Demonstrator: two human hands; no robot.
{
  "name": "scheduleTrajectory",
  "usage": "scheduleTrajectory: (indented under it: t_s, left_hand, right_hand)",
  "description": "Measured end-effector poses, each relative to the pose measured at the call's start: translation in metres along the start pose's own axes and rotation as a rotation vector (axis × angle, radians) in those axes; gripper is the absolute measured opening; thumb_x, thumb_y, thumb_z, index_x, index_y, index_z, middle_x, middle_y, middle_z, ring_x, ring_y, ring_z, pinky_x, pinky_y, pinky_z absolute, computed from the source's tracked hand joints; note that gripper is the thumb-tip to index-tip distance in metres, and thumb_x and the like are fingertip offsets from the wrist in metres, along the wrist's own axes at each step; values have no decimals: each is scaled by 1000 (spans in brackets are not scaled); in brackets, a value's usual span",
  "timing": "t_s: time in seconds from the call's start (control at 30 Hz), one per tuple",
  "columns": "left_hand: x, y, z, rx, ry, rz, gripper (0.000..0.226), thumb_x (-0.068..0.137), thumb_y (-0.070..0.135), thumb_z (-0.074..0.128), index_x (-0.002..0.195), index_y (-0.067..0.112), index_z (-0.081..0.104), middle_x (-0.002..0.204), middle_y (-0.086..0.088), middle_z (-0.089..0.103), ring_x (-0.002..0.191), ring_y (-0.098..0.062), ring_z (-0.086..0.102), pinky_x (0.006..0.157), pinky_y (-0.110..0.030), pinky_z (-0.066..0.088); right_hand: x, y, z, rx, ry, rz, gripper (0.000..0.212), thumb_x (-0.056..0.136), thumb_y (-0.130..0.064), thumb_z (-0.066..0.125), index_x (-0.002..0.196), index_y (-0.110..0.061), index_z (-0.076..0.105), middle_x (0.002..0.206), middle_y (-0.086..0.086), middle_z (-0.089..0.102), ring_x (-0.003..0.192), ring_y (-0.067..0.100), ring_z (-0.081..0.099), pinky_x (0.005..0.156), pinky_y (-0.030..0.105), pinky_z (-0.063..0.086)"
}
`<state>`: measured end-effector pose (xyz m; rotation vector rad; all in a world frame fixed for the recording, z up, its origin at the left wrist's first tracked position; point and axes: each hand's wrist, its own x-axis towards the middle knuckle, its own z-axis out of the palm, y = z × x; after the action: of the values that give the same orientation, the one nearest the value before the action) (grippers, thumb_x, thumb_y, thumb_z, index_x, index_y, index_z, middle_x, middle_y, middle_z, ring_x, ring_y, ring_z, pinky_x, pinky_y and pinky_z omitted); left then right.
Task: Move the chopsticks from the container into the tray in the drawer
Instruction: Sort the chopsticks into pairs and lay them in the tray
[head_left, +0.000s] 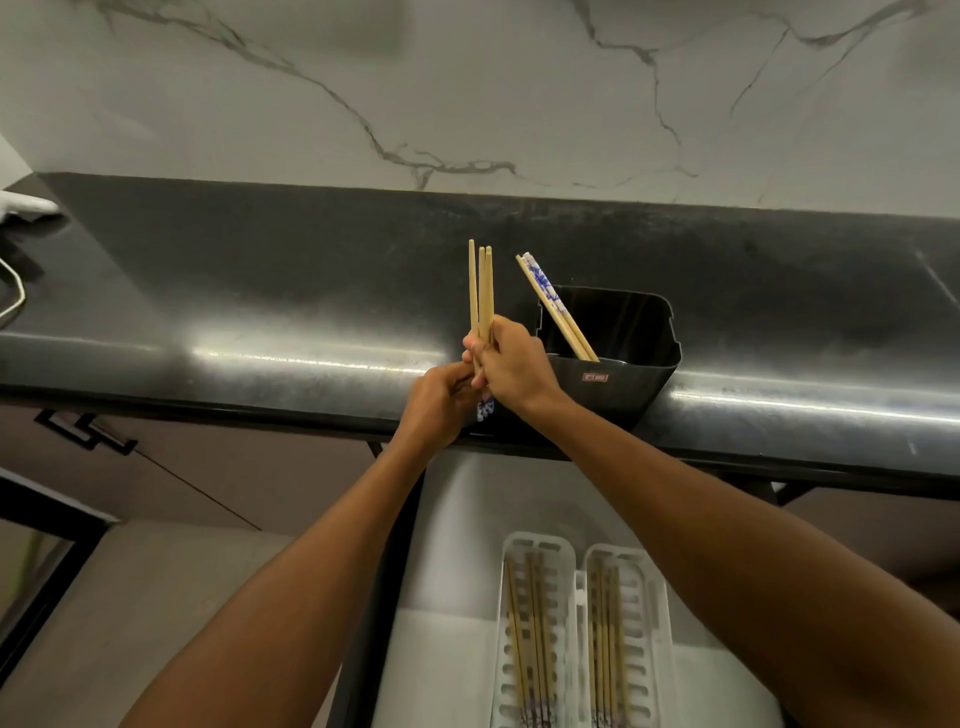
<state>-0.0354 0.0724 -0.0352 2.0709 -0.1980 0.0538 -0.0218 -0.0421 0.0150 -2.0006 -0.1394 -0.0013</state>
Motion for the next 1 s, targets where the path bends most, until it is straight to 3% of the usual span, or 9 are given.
scheduleTrajectory:
  t_s: [0.13,0.27,0.4,0.53,0.7,0.8,1.0]
  left_hand:
    - [-2,1,3,61,27,-46,31,93,14,58,65,28,56,56,10,53,48,-6,47,48,-8,34]
    - [-7,11,1,96,20,-56,32,92,14,58,63,24,56,56,7,53,50,-7,45,48,-10,33]
    - [-35,13,-7,-12,-132,-64,13,91,5,59,84,9,69,82,-13,71,76,-24,67,75,-34,56]
    - [-93,5,4,-163,-288,-137,21,89,5,60,86,24,67,85,6,72,82,-8,71,78,-24,58]
    - [-158,-16,44,-381,-414,-386,12,92,9,56,90,15,66,88,0,72,83,-10,72,70,-18,56]
    - [-180,-28,67,-415,-492,-530,13,93,10,57,100,2,65,95,-13,71,82,-14,73,68,-21,57]
    - [-211,-44,100,-271,-634,-771,8,94,14,58,94,14,66,94,-7,73,81,-17,72,68,-25,59]
  right_hand:
    - [-8,2,4,4,37,-12,20,98,-18,48,99,0,57,87,15,68,51,8,59,54,16,54]
    - [-14,-5,-1,20,26,2,19,98,-17,48,98,0,57,87,16,68,50,7,58,51,13,52]
    - [-37,-5,-7,24,-2,-20,17,97,-19,50,89,-6,56,79,10,68,43,0,56,48,11,50]
    - [-85,12,0,-54,-69,22,16,97,-25,50,82,-22,54,71,-2,66,56,-1,61,51,6,47]
    - [-142,53,14,-144,-157,224,17,98,-31,46,89,-20,55,80,3,66,73,14,67,69,28,58]
    - [-164,81,17,-234,-168,310,19,98,-29,47,80,-21,51,71,-1,57,65,14,60,66,29,56]
    - [-195,130,21,-255,-286,579,22,96,-25,49,76,-17,51,67,0,56,65,19,61,70,36,56]
